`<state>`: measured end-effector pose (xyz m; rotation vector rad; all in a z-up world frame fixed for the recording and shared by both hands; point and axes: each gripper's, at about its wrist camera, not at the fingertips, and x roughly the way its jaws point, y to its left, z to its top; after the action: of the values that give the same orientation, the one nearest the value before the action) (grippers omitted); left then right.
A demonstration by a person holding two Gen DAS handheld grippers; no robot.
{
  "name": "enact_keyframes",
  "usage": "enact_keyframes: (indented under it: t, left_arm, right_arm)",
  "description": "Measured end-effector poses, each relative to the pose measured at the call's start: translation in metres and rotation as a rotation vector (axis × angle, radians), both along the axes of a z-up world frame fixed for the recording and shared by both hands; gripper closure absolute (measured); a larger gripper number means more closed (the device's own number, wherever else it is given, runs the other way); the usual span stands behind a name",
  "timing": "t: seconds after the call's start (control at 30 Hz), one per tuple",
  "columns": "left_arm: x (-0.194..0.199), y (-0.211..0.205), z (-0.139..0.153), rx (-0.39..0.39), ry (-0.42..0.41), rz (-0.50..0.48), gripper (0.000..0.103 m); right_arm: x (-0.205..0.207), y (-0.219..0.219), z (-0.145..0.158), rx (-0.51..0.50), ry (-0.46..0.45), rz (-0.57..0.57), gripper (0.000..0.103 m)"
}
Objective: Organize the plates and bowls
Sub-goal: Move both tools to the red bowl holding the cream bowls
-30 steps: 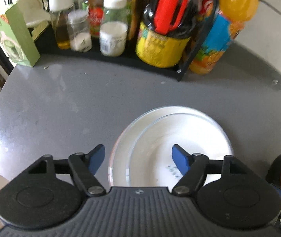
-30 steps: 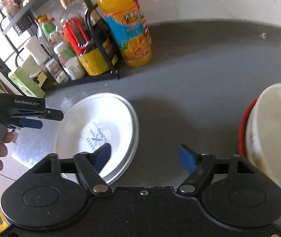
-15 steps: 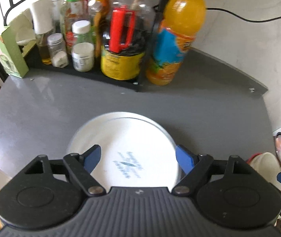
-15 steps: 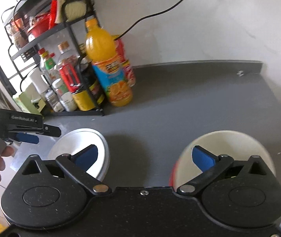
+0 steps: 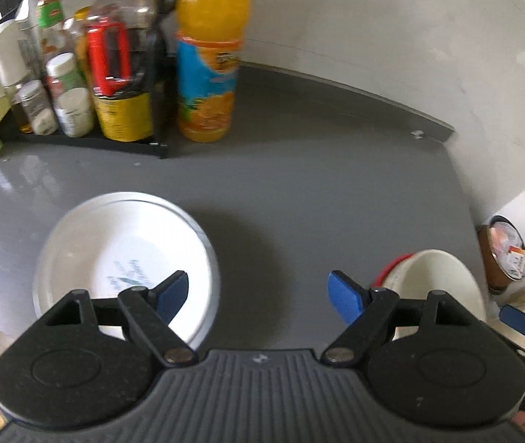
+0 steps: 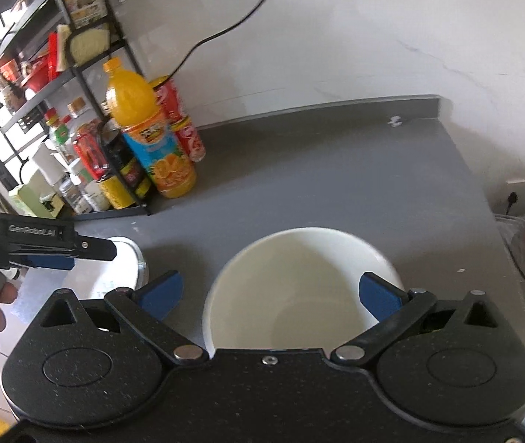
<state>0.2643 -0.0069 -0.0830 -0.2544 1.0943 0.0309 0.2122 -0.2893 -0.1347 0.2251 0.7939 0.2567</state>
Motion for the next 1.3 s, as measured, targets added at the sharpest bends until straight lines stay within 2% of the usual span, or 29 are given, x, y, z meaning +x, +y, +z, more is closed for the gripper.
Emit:
enact_keyframes:
  t: [0.2,0.47,0.57,0.77,0.83,0.87,0.93,0.97,1.07,1.17,1.2,1.23,1.3]
  left_arm:
    - [0.005,-0.035,-0.008,-0.004,0.023,-0.031,0.022]
    - [0.015,-0.062,-0.03,-0.032,0.078,-0.05,0.022]
    - [0.02,-0.075,-0.04,0.009,0.096,-0.066,0.022]
    - [0.025,-0.096,-0.058,0.036,0.139,-0.099,0.025]
    - [0.025,-0.104,-0.065,0.046,0.148,-0.109,0.027]
    - [0.025,-0.105,-0.067,0.044,0.15,-0.106,0.031]
    - [0.027,-0.107,-0.074,0.039,0.164,-0.098,0.038]
    - [0.028,-0.108,-0.078,0.03,0.176,-0.092,0.043]
    - [0.03,-0.105,-0.09,-0.013,0.222,-0.059,0.052]
    - [0.032,-0.1,-0.098,-0.063,0.245,-0.03,0.061]
    - [0.032,-0.099,-0.099,-0.084,0.248,-0.026,0.065]
    - [0.032,-0.098,-0.101,-0.105,0.254,-0.022,0.067]
    - [0.031,-0.098,-0.105,-0.146,0.262,-0.025,0.072]
  right_arm:
    - [0.001,-0.034,-0.01,0.009,0.022,-0.039,0.0]
    - [0.006,-0.062,-0.038,0.033,0.086,-0.047,0.0]
    - [0.009,-0.071,-0.05,0.061,0.116,-0.052,0.001]
    - [0.015,-0.082,-0.069,0.108,0.151,-0.037,0.003]
    - [0.019,-0.082,-0.074,0.113,0.167,-0.034,0.01]
    - [0.021,-0.083,-0.077,0.118,0.176,-0.034,0.014]
    - [0.025,-0.084,-0.085,0.142,0.21,-0.038,0.028]
    - [0.026,-0.085,-0.089,0.157,0.229,-0.038,0.031]
    - [0.028,-0.085,-0.097,0.182,0.26,-0.037,0.037]
    - [0.031,-0.086,-0.103,0.206,0.298,-0.028,0.05]
    - [0.031,-0.086,-0.105,0.205,0.3,-0.017,0.058]
    - [0.031,-0.085,-0.105,0.212,0.288,0.001,0.062]
    - [0.031,-0.084,-0.104,0.185,0.274,0.01,0.063]
